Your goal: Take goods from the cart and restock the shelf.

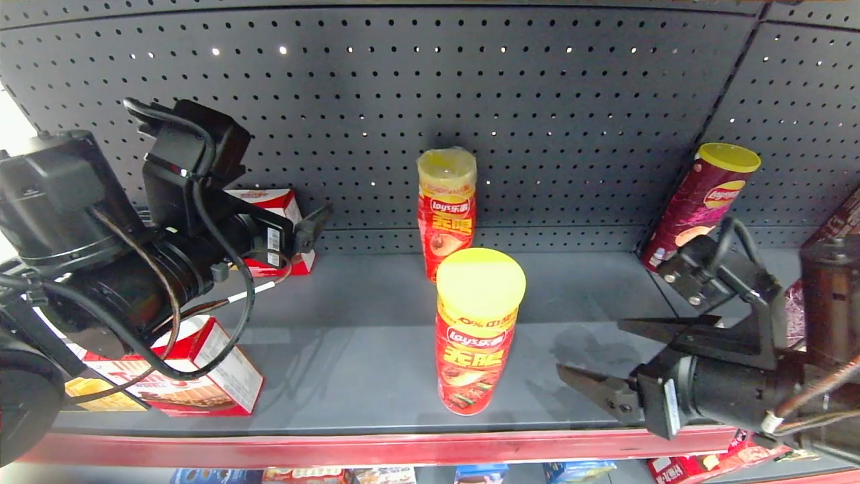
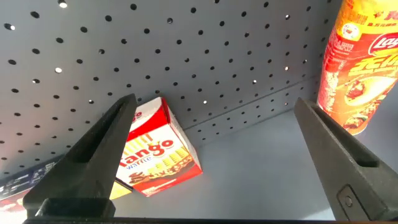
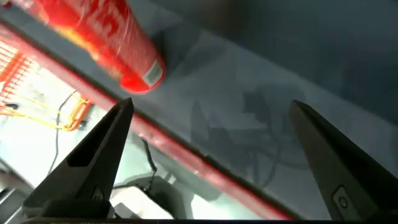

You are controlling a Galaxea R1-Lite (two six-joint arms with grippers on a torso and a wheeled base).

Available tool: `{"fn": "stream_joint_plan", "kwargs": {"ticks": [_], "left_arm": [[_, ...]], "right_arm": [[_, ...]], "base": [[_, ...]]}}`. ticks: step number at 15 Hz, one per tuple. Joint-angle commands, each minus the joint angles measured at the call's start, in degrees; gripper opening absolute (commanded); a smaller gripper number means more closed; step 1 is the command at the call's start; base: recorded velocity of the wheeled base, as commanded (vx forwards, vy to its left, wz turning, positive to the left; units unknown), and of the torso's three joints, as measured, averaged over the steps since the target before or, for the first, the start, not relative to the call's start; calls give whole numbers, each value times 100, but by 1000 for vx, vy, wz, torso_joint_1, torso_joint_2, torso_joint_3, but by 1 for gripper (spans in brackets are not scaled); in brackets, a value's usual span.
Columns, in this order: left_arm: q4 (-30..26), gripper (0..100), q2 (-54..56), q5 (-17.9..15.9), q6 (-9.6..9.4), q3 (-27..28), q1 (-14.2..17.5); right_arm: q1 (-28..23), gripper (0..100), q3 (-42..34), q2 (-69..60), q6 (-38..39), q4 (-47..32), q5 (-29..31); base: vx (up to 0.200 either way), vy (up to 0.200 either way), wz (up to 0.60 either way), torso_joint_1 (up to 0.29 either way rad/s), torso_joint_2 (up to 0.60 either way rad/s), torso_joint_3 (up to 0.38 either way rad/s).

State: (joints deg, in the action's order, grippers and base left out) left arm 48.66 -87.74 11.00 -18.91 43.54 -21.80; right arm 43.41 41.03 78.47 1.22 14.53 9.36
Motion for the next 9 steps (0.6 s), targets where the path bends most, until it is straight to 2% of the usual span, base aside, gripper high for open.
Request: {"fn": "stream_joint_plan", "kwargs": {"ticks": [1,9], "left_arm": [[3,100,-24,-1,1,14,35],[3,100,-33,-1,1,22,35]], "right_arm": [[36,100,414,722,1,6,75],[53,100,792,1197,-16,15,75]], "base": [[0,0,0,0,0,0],[0,0,0,0,0,0]]}}
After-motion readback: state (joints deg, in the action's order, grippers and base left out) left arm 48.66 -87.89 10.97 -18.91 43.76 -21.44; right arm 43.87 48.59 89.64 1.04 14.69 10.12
